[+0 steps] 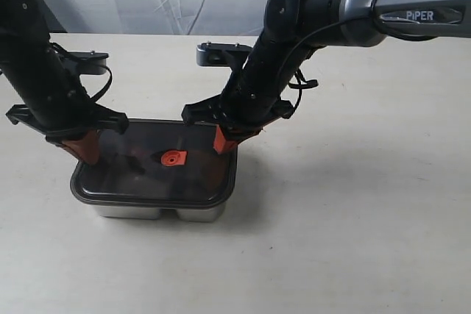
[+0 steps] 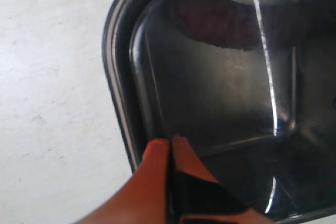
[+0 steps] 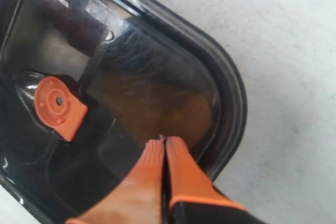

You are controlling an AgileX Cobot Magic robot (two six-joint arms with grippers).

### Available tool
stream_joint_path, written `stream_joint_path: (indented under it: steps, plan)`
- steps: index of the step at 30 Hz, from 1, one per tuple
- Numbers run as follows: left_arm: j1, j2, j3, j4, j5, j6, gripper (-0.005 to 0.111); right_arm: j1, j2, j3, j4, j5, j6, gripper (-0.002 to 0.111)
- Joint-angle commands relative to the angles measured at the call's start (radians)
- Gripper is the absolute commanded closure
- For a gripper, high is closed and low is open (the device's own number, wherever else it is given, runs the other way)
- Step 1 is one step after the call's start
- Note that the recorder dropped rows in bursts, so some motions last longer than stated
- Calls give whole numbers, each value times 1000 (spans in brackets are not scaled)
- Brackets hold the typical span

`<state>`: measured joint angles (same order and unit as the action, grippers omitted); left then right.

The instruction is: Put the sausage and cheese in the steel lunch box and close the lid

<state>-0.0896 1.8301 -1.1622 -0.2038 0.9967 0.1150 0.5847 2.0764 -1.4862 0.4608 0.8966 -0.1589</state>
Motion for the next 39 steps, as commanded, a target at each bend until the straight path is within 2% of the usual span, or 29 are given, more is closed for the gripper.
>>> stream_joint_path:
  steps: [1,5,10,12,15,18,23,26,39]
  plan:
    - [-3,-54,28,-30,-170,72,107,4,-29,17,-96,-24,-9,108]
    - [-3,-320,28,-84,-319,98,107,4,-234,17,-141,-60,-7,108]
    - [-3,-617,46,-111,-348,129,107,15,-468,17,-141,-56,-6,108]
    - [-3,-761,122,-134,-352,131,107,55,-564,39,-141,-73,-6,108]
    - [-3,-946,259,-138,-369,131,107,120,-686,204,-141,-208,-6,108]
    - [-3,-1104,390,-136,-365,131,107,154,-821,473,-139,-400,57,108]
    - [-3,-1198,497,-136,-324,131,107,154,-927,737,-133,-629,88,108]
    - [-3,-1214,531,-135,-272,128,107,154,-957,841,-131,-705,88,108]
    - [-3,-1214,533,-111,-265,128,107,154,-961,889,-131,-666,88,108]
